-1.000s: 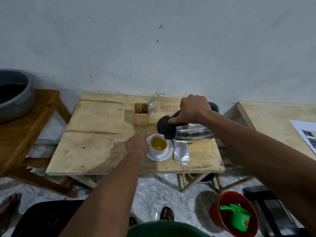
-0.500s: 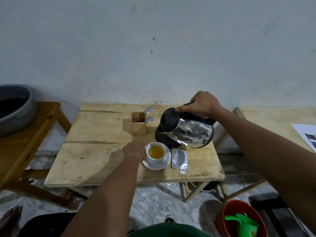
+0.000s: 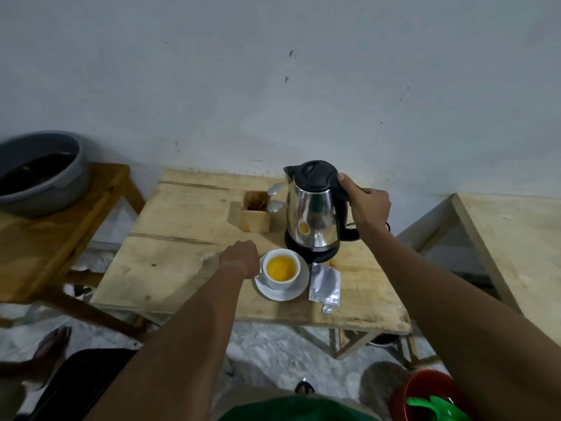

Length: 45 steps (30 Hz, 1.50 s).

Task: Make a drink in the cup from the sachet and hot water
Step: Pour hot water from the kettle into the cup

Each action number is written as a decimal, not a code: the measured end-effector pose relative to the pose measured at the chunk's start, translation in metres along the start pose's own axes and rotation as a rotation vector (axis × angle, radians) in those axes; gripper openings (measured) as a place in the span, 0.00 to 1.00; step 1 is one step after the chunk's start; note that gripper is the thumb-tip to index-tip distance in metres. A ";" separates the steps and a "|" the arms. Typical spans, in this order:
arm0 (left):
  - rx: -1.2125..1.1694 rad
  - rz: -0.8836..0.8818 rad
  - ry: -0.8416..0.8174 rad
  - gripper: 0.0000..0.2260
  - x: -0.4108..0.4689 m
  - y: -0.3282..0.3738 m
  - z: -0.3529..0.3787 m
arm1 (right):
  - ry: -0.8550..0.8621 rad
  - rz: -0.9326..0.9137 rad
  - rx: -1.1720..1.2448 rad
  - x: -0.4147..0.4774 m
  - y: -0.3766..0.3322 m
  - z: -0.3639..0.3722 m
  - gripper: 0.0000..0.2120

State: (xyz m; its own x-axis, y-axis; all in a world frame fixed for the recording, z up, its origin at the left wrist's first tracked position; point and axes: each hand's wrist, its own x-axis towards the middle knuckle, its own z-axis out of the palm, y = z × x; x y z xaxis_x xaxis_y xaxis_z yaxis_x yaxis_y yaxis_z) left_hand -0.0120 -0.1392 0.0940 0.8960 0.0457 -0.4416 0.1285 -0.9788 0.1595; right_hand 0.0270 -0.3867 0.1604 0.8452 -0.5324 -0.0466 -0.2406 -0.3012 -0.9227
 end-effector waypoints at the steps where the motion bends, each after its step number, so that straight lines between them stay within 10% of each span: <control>1: -0.013 0.000 -0.001 0.14 0.000 0.000 0.000 | 0.013 0.013 0.012 0.000 0.005 0.003 0.41; 45: -0.028 -0.061 0.003 0.12 0.000 0.003 0.000 | -0.075 -0.056 0.122 0.027 0.042 0.006 0.34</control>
State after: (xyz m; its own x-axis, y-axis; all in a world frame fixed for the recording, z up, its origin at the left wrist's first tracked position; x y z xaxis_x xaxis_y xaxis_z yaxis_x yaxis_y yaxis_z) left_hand -0.0117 -0.1421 0.0943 0.8875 0.1054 -0.4486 0.1945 -0.9682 0.1574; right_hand 0.0428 -0.4086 0.1181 0.8900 -0.4555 -0.0179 -0.1362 -0.2283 -0.9640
